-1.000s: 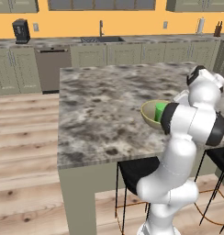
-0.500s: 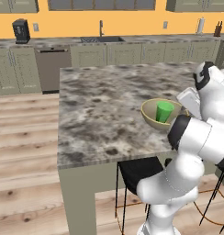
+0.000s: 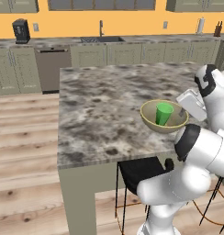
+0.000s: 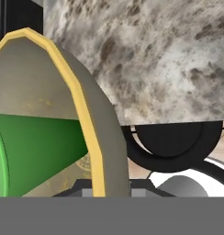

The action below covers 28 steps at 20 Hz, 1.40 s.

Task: Place the cup inside the bowl on the dining table and move the bowl to any counter.

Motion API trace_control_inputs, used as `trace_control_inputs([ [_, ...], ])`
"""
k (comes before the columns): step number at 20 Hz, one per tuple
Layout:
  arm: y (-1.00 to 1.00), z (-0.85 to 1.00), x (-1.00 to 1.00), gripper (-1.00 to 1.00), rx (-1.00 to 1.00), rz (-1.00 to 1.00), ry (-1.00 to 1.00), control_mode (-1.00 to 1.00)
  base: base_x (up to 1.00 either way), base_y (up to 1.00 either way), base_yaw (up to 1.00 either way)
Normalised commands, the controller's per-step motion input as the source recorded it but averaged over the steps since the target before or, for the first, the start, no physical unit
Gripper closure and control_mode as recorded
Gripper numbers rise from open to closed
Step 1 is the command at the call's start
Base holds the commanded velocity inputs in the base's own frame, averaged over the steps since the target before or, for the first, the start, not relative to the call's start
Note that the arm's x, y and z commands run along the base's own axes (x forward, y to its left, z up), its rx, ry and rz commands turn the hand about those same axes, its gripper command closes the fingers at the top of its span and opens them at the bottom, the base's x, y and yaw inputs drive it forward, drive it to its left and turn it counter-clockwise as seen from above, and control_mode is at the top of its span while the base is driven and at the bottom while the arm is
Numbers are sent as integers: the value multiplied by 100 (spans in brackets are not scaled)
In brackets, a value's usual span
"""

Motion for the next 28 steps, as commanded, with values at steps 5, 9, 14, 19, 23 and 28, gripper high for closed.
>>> trace_control_inputs([
  [5, 0, 0, 0, 100, 0, 0, 0, 100, 0, 0, 0],
  [9, 0, 0, 0, 100, 0, 0, 0, 100, -7, 14, 0],
  [14, 0, 0, 0, 100, 0, 0, 0, 100, -46, 73, 0],
  [19, 0, 0, 0, 100, 0, 0, 0, 100, -38, 79, -1],
  [23, 0, 0, 0, 100, 0, 0, 0, 100, -2, 89, -3],
  [28, 0, 0, 0, 100, 0, 0, 0, 100, -1, 100, -4],
])
